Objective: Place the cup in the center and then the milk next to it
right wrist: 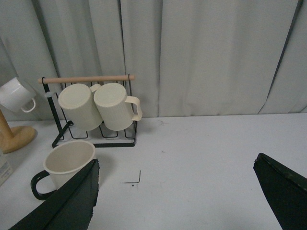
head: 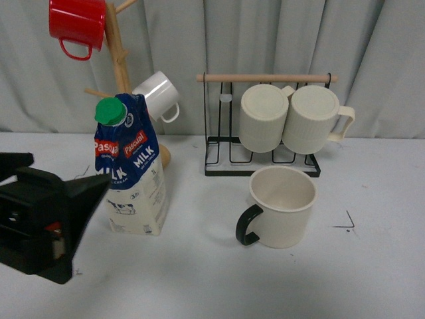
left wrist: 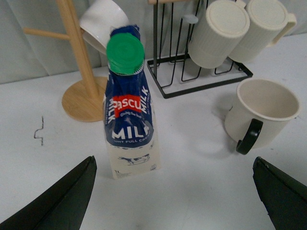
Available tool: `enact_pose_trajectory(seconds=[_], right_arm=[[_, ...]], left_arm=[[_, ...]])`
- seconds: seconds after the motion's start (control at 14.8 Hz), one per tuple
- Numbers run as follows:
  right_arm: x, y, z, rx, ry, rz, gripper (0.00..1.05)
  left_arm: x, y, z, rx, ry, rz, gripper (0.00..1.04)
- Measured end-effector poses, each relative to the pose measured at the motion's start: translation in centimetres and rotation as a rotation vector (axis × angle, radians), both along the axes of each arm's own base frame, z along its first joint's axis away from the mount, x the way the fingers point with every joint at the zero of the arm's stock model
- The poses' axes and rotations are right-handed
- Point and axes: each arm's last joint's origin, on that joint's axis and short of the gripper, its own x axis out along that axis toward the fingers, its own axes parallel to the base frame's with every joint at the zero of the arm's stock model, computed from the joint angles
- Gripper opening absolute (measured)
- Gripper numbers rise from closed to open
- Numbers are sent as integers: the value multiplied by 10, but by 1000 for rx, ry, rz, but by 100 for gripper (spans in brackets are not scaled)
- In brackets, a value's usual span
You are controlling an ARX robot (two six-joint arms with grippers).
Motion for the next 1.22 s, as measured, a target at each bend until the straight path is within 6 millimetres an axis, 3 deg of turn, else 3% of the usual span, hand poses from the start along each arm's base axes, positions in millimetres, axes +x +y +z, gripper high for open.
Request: enact_pose_trajectory(seconds=[0.2,0.68,1.08,1.15,1.22], right_arm=[[0,0,0,0,0,0,98],[0,0,0,0,0,0,98],[0,0,0,0,0,0,98],[0,0,0,0,0,0,98],[0,0,0,0,0,0,98]], left_arm=[[24,-15,-13,19,21,-2,98],[88,-13,-36,82,41,218,98],[111,-27,-35,52,41,225,98],[113,-29,-37,48,57,226,94],[115,-30,-38,39,64,230,83]])
